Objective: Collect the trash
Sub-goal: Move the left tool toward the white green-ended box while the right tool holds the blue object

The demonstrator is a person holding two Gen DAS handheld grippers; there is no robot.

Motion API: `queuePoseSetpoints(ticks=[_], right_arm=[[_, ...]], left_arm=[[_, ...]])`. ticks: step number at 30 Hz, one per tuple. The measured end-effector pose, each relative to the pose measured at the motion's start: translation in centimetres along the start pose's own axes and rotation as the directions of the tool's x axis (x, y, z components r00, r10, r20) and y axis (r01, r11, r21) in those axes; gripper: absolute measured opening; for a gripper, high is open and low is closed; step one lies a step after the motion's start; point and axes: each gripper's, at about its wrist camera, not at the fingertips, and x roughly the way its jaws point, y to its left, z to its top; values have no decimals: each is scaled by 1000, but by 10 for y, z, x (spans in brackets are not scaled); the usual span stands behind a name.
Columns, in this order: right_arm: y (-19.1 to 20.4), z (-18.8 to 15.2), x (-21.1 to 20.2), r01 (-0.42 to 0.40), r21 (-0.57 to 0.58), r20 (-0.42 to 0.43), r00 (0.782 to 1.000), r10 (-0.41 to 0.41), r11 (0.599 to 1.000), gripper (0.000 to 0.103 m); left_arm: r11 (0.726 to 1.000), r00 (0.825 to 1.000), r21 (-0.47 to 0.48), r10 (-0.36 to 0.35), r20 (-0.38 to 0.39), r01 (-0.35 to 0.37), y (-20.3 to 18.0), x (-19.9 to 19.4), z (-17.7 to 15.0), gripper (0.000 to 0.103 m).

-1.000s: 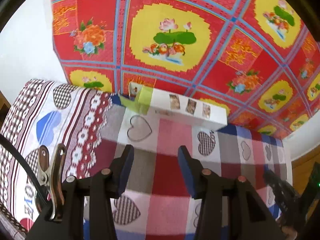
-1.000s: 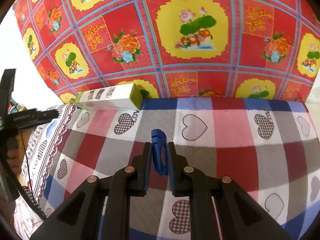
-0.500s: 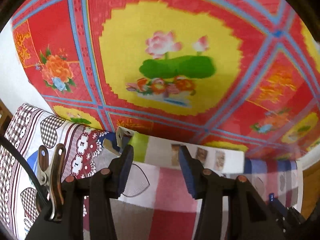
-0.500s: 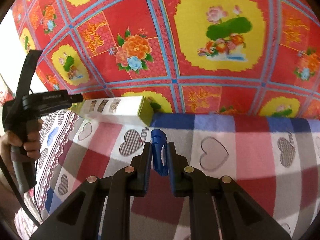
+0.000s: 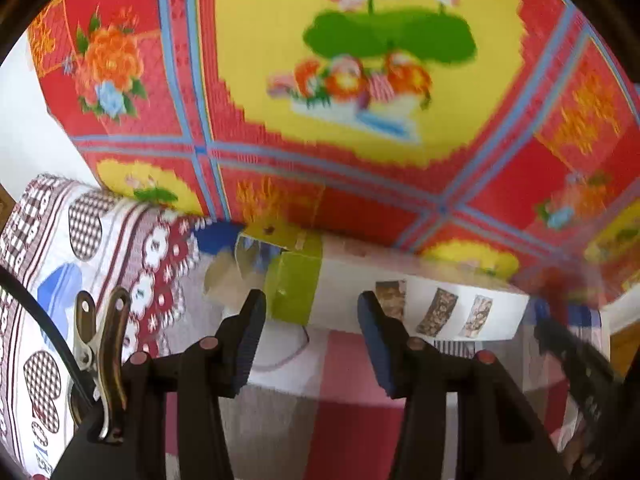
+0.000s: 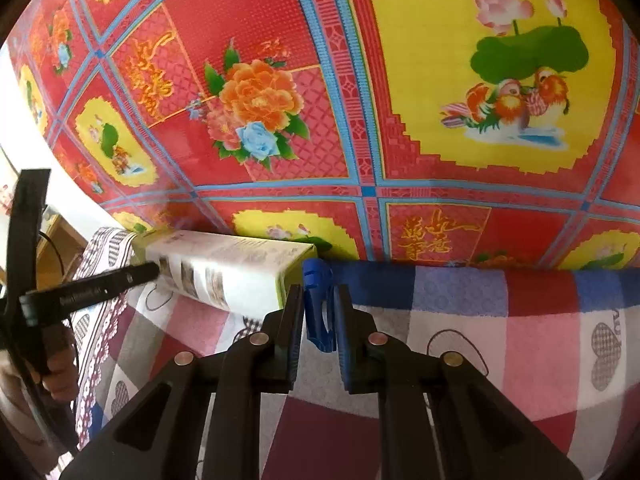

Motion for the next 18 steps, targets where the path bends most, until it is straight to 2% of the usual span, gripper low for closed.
queuePoseSetpoints(ticks=[5, 9, 11, 14, 15, 18], right_arm=[[-1, -13, -16, 0, -20, 8, 1000, 1, 1000, 16], [-6, -26, -33, -3, -7, 16, 1000, 3, 1000, 16], [-8, -34, -41, -3, 5, 20, 1000, 3, 1000, 16], [-10, -46, -52, -1, 11, 22, 1000, 0, 1000, 16], [-11, -51, -56, 2, 12, 20, 1000, -2, 1000, 16], [-15, -61, -65, 13, 16, 15, 1000, -13, 1000, 16]], left_arm=[[999, 999, 41, -1, -33, 2, -1, -3, -20, 50], [988, 1000, 155, -18, -12, 19, -14, -20, -29, 51], [973, 999, 228, -38, -16, 41, -24, -25, -27, 55], [933, 995, 349, -71, -69, 91, -43, -24, -19, 58], [906, 992, 407, -85, -94, 117, -51, -20, -14, 58], [848, 993, 519, -71, -96, 111, -64, -12, -8, 58]])
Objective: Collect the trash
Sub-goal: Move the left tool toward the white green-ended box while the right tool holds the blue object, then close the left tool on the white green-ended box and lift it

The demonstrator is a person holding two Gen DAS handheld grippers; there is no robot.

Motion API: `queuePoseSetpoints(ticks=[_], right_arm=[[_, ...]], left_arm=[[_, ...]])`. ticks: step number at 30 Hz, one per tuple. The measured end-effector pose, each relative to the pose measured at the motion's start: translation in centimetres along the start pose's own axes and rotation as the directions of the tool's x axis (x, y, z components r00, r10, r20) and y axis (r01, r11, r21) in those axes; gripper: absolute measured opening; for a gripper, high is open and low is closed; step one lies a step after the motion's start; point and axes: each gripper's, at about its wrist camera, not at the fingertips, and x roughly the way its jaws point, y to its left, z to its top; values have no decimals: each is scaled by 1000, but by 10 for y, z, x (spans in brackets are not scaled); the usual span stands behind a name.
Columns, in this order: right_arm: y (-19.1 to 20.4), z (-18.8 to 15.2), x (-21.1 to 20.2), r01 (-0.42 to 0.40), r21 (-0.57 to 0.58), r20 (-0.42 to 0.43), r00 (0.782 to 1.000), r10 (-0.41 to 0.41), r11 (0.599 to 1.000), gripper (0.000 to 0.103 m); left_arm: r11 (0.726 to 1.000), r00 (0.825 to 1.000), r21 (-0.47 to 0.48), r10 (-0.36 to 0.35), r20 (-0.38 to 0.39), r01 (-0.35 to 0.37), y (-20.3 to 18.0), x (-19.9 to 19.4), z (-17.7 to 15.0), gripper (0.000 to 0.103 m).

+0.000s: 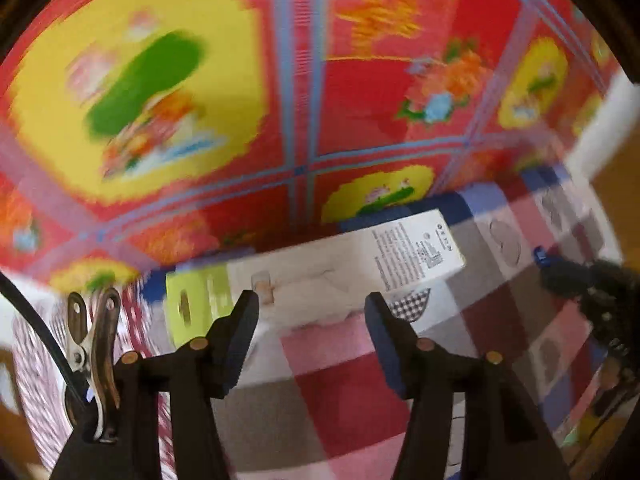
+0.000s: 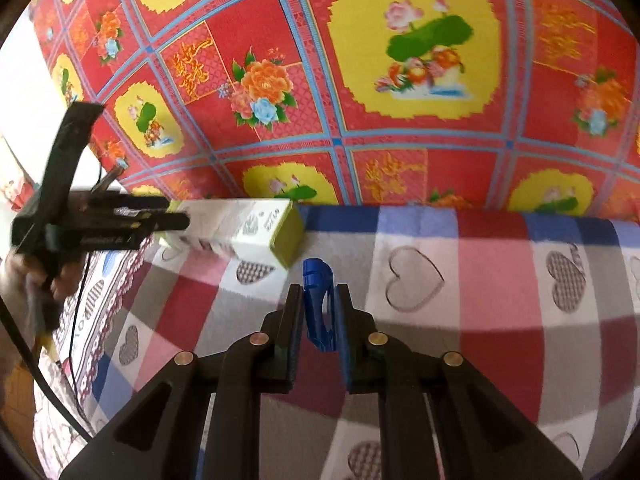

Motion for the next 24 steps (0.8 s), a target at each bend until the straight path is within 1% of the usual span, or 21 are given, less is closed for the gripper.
queuePoseSetpoints(ticks=[2, 3, 6, 8, 11, 12, 14, 15, 16, 19, 21, 24], right_arm=[[-4, -6, -6, 11, 7, 2, 1000, -11, 1000, 16], [-6, -7, -8, 13, 10, 3, 1000, -13, 1000, 16], [-13, -14, -16, 30, 17, 8, 1000, -30, 999, 16], [-18, -17, -18, 34, 27, 7, 999, -35, 999, 16], [-23, -22, -20, 38, 41, 1, 999, -38, 998, 16], [-23, -24, -20, 38, 42, 0, 999, -38, 998, 16], [-25, -26, -20, 36, 43, -6, 999, -36, 998, 16], [-25, -27, -20, 36, 43, -7, 999, -35, 998, 16], [-25, -28, -20, 34, 43, -9, 999, -34, 999, 16], [-25, -30, -20, 29, 44, -12, 1000, -29, 999, 16], [-24, -31, -19, 21, 45, -17, 1000, -21, 999, 16], [-21, -34, -18, 11, 36, -24, 1000, -10, 999, 16]], left_arm=[[994, 1000, 105, 5, 9, -6, -8, 7, 5, 58], [992, 1000, 127, 4, 7, -5, -3, 10, 13, 58], [979, 999, 201, -28, -29, 34, -2, 18, 20, 58], [972, 999, 232, -32, -44, 42, -3, 21, 24, 58], [968, 996, 245, -43, -78, 61, 2, 29, 30, 58], [968, 992, 237, -55, -112, 81, 5, 35, 33, 58], [972, 989, 205, -87, -123, 111, 10, 39, 35, 60], [973, 985, 191, -107, -137, 132, 13, 40, 37, 63], [969, 982, 199, -121, -147, 149, 13, 41, 37, 65], [951, 980, 272, -104, -170, 149, 6, 45, 38, 69], [945, 980, 295, -93, -176, 143, 2, 46, 38, 70], [936, 980, 319, -94, -176, 147, 1, 45, 37, 72]])
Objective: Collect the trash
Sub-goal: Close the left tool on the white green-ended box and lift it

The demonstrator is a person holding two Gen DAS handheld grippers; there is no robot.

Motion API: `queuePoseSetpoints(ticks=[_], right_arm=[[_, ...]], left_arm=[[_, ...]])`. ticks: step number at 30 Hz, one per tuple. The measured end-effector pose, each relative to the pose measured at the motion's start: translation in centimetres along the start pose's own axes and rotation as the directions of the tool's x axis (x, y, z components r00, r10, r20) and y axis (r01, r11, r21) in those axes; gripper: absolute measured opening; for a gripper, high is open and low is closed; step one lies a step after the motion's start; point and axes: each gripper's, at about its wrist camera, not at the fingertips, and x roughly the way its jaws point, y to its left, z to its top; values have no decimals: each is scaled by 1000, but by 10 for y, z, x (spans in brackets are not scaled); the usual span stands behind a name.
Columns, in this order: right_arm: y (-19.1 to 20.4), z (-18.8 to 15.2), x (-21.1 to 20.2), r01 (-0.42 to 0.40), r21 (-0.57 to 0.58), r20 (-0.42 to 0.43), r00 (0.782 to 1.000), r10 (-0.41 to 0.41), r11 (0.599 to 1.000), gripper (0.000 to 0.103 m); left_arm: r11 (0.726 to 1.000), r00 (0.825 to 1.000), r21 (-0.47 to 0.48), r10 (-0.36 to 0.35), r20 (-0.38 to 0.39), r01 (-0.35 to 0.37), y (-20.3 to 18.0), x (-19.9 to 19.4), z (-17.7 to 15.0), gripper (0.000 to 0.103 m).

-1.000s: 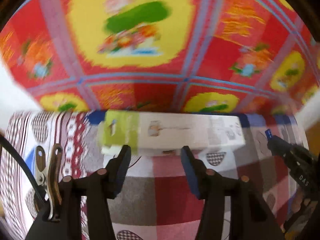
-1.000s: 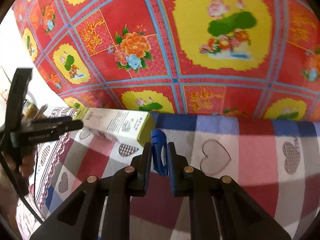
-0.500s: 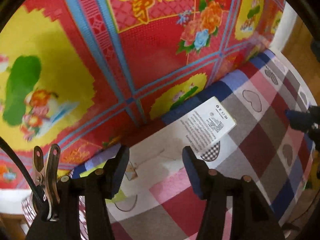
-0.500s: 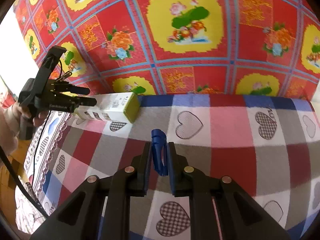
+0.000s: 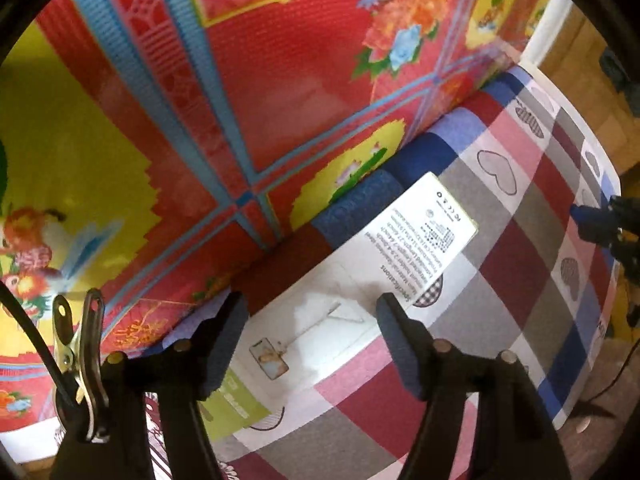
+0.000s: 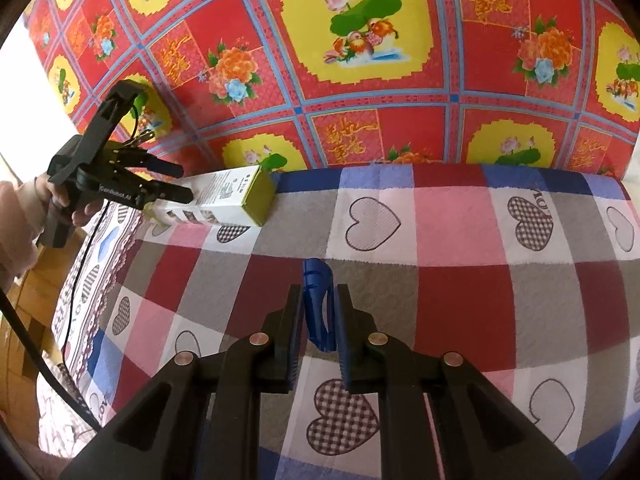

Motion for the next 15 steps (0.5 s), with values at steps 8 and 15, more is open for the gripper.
queuePoseSetpoints(ticks=[8, 15], right_arm=[[0, 0, -4, -7, -4, 8, 1000, 8, 1000, 16], [-3, 1, -10, -8, 9, 21, 1000, 8, 1000, 16]], left_arm=[[982, 982, -140, -145, -121, 127, 0, 17, -15, 91], [993, 969, -24, -120, -215, 118, -53, 28, -38, 80]])
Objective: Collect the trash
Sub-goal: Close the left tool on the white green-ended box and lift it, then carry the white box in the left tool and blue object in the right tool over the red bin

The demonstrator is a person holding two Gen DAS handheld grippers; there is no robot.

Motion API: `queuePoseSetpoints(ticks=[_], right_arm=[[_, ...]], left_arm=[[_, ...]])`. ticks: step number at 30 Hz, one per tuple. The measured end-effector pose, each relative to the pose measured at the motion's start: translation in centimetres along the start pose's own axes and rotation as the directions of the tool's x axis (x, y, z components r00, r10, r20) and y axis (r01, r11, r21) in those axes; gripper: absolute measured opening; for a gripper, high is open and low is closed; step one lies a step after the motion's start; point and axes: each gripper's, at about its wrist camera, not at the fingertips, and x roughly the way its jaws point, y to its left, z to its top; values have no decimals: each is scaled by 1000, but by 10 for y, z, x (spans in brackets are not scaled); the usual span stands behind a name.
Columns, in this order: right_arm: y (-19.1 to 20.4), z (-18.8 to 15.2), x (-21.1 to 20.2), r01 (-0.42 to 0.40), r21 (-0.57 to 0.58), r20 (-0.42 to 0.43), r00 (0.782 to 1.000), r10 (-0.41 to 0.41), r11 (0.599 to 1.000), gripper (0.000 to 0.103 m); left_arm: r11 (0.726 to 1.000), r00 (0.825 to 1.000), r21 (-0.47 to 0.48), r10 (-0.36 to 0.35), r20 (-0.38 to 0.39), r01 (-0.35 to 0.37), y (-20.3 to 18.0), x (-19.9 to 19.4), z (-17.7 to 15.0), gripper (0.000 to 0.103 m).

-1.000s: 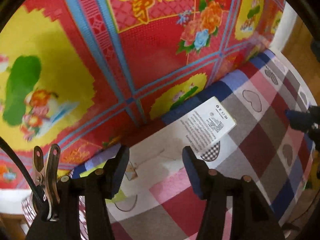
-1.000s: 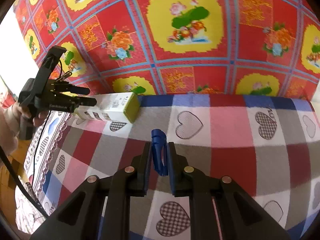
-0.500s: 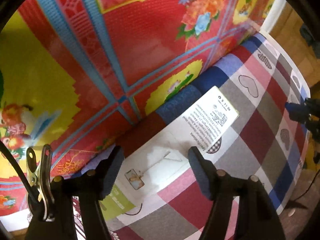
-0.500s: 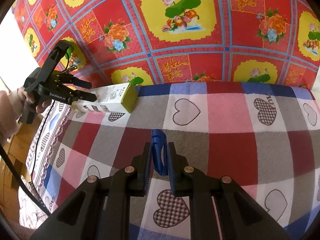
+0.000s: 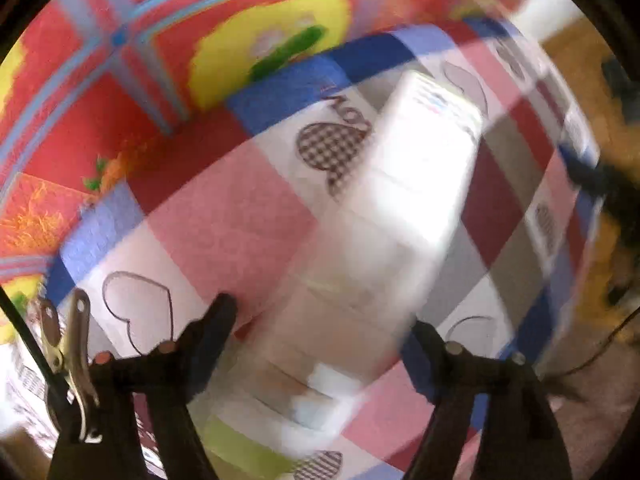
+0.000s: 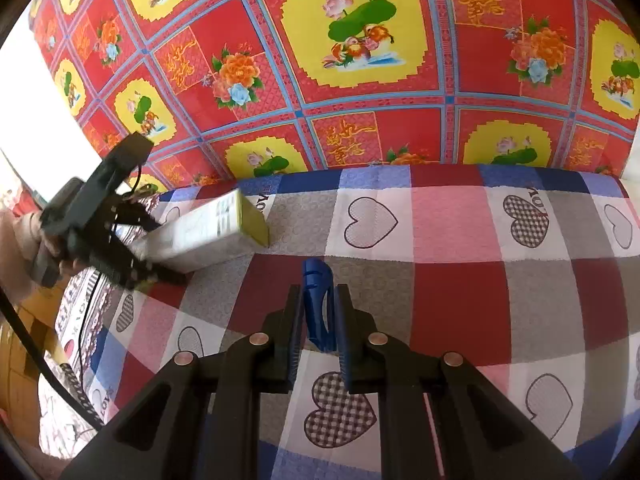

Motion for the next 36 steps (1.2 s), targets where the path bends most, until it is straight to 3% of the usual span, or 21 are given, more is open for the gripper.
queuePoseSetpoints(ticks=[6, 9, 11, 13, 20, 29, 36], right_arm=[[0, -2, -6, -3, 12, 9, 1000, 3, 1000, 16], [1, -5, -12, 0, 17, 16, 1000, 0, 1000, 16], [2, -8, -15, 2, 20, 20, 1000, -3, 1000, 16], [3, -12, -19, 8, 24, 24, 1000, -9, 1000, 16], [4, -27, -34, 25, 64, 34, 999, -28, 998, 16], [15, -50, -60, 68, 103, 58, 996, -74, 992, 16], [27, -64, -80, 90, 129, 89, 991, -102, 988, 16]], left_arm=[[999, 999, 34, 19, 28, -20, -37, 0, -10, 77], [994, 994, 51, 91, 68, -95, -57, 0, -12, 64], [994, 990, 37, 95, 99, -100, -64, -2, -12, 49], [996, 988, -3, 90, 123, -91, -70, -4, -14, 44], [992, 970, -116, 82, 230, -57, -84, -24, -38, 43], [944, 926, -327, 154, 346, -35, -101, -64, -70, 43], [928, 892, -369, 206, 403, -47, -127, -86, -86, 44]])
